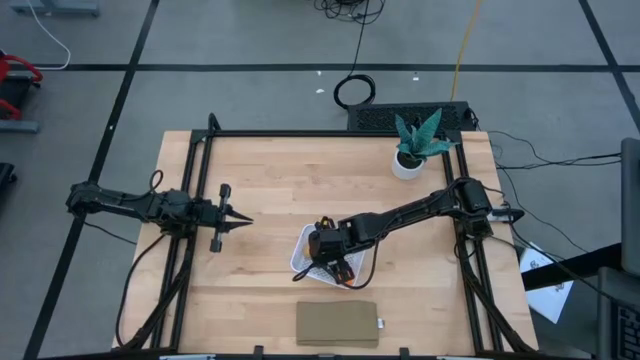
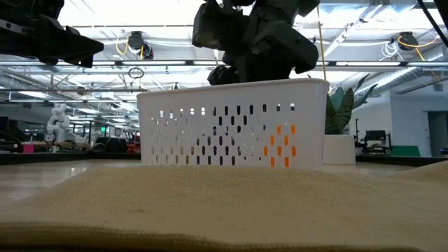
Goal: Pick and placing Produce into tupperware
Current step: Adjust the basket
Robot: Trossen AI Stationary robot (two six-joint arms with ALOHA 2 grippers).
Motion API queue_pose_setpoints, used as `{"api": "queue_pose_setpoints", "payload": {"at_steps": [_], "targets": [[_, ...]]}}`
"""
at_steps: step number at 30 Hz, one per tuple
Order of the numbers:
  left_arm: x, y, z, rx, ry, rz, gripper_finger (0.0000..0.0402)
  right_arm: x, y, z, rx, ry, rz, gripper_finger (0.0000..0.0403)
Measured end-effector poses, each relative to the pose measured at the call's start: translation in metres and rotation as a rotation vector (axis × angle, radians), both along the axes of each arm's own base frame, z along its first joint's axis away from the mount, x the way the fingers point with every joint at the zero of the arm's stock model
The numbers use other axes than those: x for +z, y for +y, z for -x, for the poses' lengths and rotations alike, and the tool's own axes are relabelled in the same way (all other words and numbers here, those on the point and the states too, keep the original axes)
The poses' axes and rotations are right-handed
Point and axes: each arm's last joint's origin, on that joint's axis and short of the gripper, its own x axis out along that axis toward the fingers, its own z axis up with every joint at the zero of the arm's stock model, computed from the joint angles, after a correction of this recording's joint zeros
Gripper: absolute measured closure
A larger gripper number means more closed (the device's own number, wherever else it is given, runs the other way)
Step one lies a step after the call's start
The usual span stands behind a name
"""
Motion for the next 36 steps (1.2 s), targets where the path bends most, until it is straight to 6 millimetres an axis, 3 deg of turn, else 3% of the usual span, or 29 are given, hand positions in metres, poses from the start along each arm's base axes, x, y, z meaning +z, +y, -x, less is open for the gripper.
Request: {"api": "queue_pose_setpoints", "payload": {"at_steps": [14, 27, 36], "targets": [[0.0, 0.0, 0.0, 0.0, 0.001, 0.0, 0.0371, 0.0, 0.0, 0.0, 0.006, -0.002, 0.003, 0.0126], [0.0, 0.0, 0.0, 0.0, 0.002, 0.0, 0.0371, 0.034, -0.002, 0.011, -0.026, -0.058, -0.018, 0.0126], [0.0, 0.0, 0.0, 0.0, 0.002, 0.0, 0.0371, 0.037, -0.001, 0.011, -0.004, -0.083, -0.012, 0.0138]]}}
